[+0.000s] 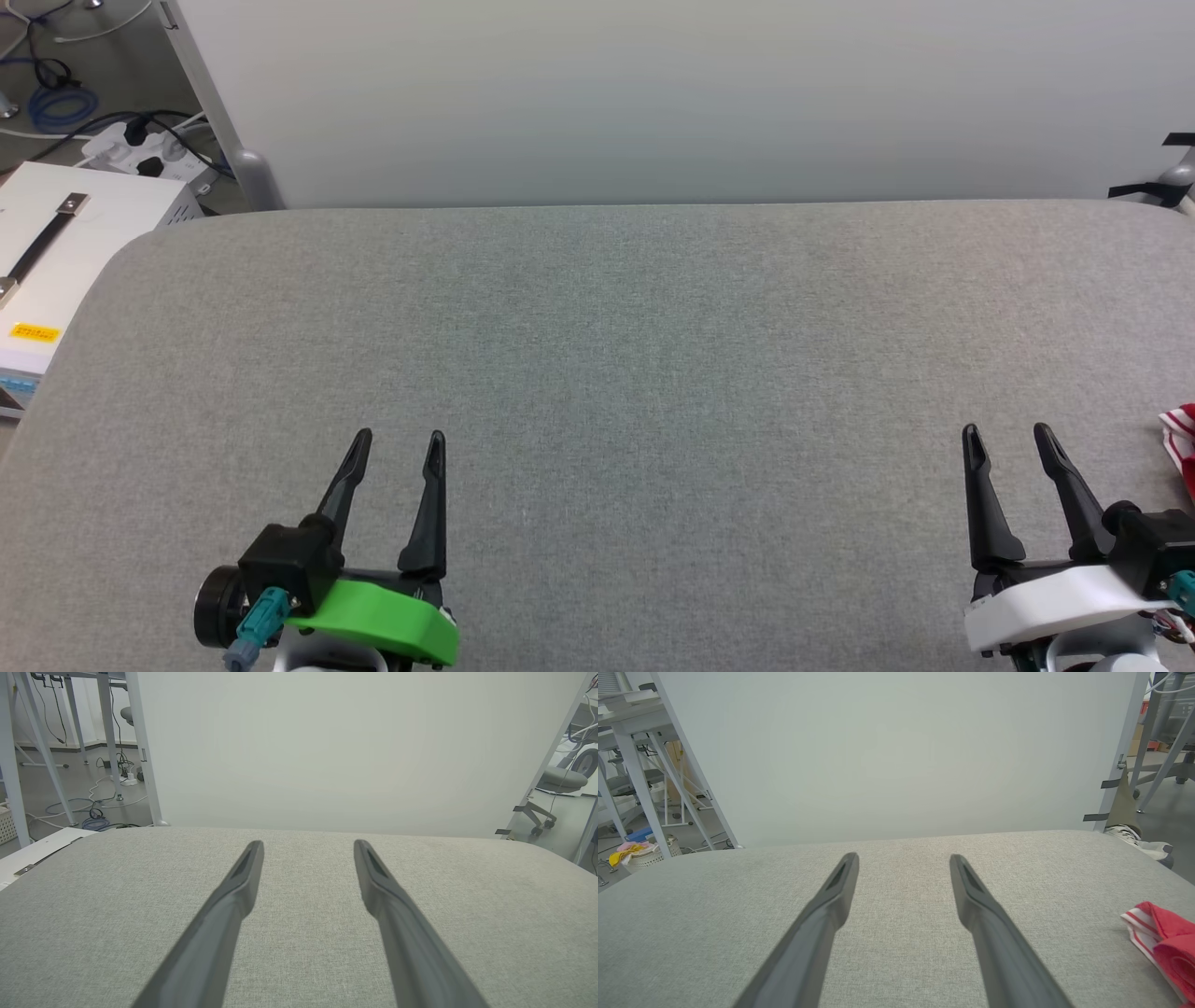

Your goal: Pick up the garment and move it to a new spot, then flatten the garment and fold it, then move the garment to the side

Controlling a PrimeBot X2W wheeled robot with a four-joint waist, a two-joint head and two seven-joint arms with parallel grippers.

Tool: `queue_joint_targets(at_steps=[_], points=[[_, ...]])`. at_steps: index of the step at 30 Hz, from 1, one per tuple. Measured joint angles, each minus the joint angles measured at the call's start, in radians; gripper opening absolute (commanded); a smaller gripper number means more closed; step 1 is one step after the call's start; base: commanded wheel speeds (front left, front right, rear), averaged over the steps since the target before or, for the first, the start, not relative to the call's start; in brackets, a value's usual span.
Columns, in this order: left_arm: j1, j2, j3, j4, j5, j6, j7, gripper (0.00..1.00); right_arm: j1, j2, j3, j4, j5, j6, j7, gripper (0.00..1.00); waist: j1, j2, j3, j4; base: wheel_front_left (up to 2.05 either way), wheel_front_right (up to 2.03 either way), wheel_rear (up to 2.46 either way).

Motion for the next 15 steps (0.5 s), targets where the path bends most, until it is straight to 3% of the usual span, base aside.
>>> queue_joint_targets(at_steps=[8, 9, 15], points=[[0.0, -0.001, 0.001, 0.007, -0.001, -0.001, 0.0, 1.0, 0.0, 0.0, 0.003, -0.001, 0.0, 0.0, -0.001, 1.0, 0.0, 0.0, -0.002, 0.0, 0.0, 0.0, 0.0], [0.0, 0.0, 0.001, 0.006, -0.001, -0.001, 0.0, 0.0, 0.0, 0.001, 0.003, -0.002, 0.0, 0.0, -0.001, 0.0, 0.0, 0.0, -0.002, 0.0, 0.0, 0.0, 0.0], [0.0, 0.0, 0.0, 0.007, 0.0, -0.001, 0.003, 0.0, 0.0, 0.002, 0.003, -0.002, -0.002, 0.0, 0.004, 0.0, 0.0, 0.0, -0.003, 0.0, 0.0, 0.0, 0.0]])
